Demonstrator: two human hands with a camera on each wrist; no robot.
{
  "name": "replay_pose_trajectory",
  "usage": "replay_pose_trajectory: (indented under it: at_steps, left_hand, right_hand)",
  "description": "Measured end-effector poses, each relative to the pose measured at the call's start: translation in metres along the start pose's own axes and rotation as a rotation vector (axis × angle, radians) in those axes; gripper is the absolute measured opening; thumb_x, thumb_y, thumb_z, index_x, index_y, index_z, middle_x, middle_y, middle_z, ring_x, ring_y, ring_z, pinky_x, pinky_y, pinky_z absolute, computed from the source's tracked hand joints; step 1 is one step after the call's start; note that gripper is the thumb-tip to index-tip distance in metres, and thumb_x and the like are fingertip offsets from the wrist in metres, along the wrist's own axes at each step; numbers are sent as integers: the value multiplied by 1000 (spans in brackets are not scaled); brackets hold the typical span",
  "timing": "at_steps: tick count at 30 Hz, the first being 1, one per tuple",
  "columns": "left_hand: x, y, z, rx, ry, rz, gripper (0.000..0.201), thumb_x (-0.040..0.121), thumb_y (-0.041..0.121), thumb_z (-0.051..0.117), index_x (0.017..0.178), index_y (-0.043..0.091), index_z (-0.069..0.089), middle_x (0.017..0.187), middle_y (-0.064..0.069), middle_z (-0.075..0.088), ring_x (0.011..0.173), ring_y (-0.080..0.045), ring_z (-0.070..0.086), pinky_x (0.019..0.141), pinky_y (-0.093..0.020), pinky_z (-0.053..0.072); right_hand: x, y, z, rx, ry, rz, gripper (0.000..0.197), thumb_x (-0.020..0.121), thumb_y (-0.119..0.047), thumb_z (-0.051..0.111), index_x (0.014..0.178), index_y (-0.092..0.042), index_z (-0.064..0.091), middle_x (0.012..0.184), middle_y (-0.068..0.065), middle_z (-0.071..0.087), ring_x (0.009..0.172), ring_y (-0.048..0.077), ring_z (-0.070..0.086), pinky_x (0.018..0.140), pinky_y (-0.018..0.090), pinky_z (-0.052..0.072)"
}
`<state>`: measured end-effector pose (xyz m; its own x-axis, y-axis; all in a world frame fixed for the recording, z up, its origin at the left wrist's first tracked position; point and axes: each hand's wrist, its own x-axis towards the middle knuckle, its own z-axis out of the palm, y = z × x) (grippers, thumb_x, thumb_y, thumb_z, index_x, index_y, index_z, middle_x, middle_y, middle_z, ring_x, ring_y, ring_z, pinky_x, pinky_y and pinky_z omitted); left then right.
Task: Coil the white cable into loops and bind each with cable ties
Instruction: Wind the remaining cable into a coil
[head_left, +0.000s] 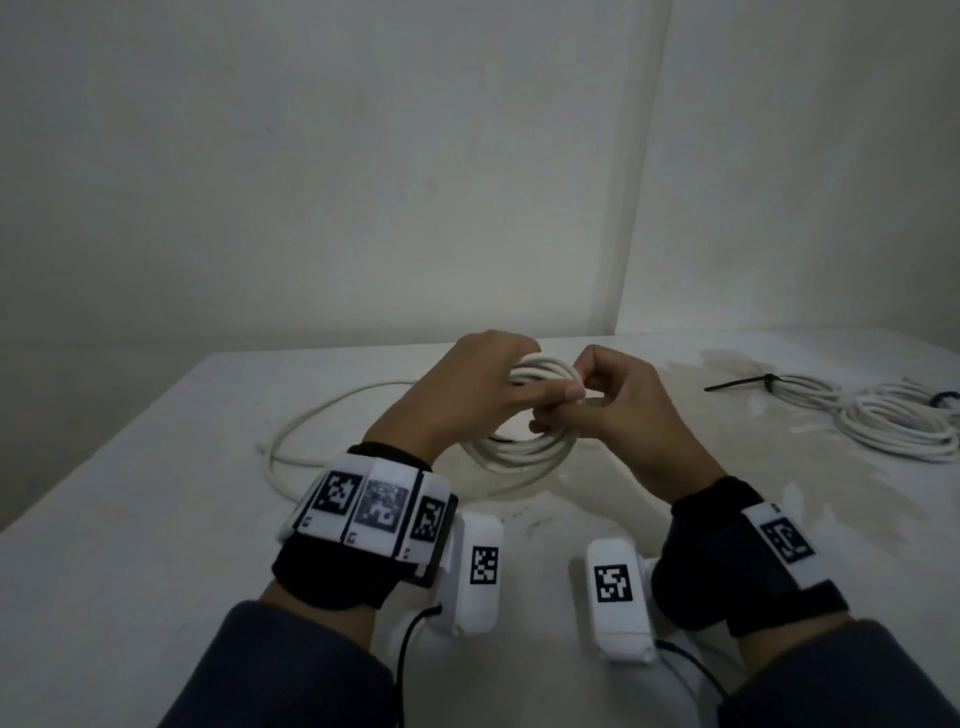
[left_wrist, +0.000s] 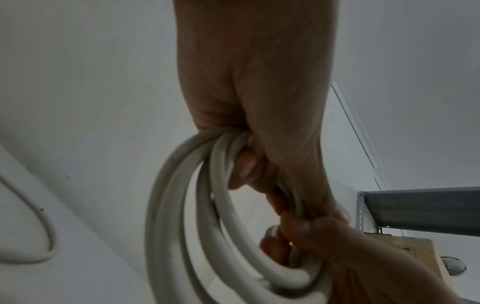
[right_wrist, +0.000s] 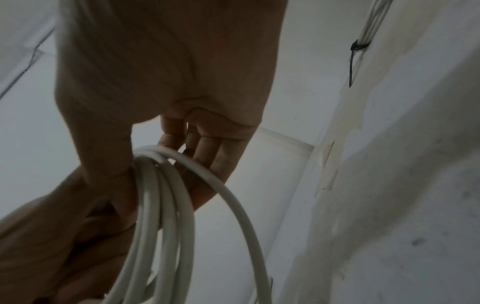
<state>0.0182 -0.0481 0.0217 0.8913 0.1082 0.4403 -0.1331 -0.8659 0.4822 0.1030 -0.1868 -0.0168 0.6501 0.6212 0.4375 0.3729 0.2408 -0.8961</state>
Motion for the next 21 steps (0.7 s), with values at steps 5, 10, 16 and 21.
replay_pose_trajectory:
  at_steps: [5, 10, 16, 21]
  left_hand:
    - [-1, -5, -1, -35, 23, -6, 43, 79, 44, 70, 55, 18, 46, 47, 7, 41, 44, -5, 39, 44, -19, 27]
    - [-2, -12, -11, -73, 107, -30, 38, 82, 43, 67, 60, 15, 53, 49, 8, 42, 42, -2, 40, 45, -17, 28]
    - [-3, -16, -13, -182, 206, -76, 48, 84, 40, 67, 75, -6, 62, 51, 4, 39, 36, -3, 35, 43, -17, 28]
    - [3, -6, -2, -348, 313, -164, 51, 85, 43, 66, 78, -8, 63, 44, 10, 38, 36, -4, 33, 49, -27, 33]
  right_hand:
    - [-1, -2, 2, -52, 24, -5, 34, 59, 0, 83, 66, -10, 52, 78, 17, 71, 74, 36, 72, 68, 43, 58]
    - [-3, -8, -12, 121, -84, 67, 4, 68, -14, 72, 71, -17, 73, 81, 6, 73, 80, 20, 70, 74, 35, 57]
    - [0, -2, -6, 93, -63, 22, 7, 75, -14, 70, 73, -19, 74, 76, 5, 72, 76, 19, 69, 77, 33, 57]
    - [2, 2, -10, 200, -14, 121, 3, 79, -11, 67, 78, -13, 67, 75, 0, 69, 72, 9, 65, 69, 21, 53]
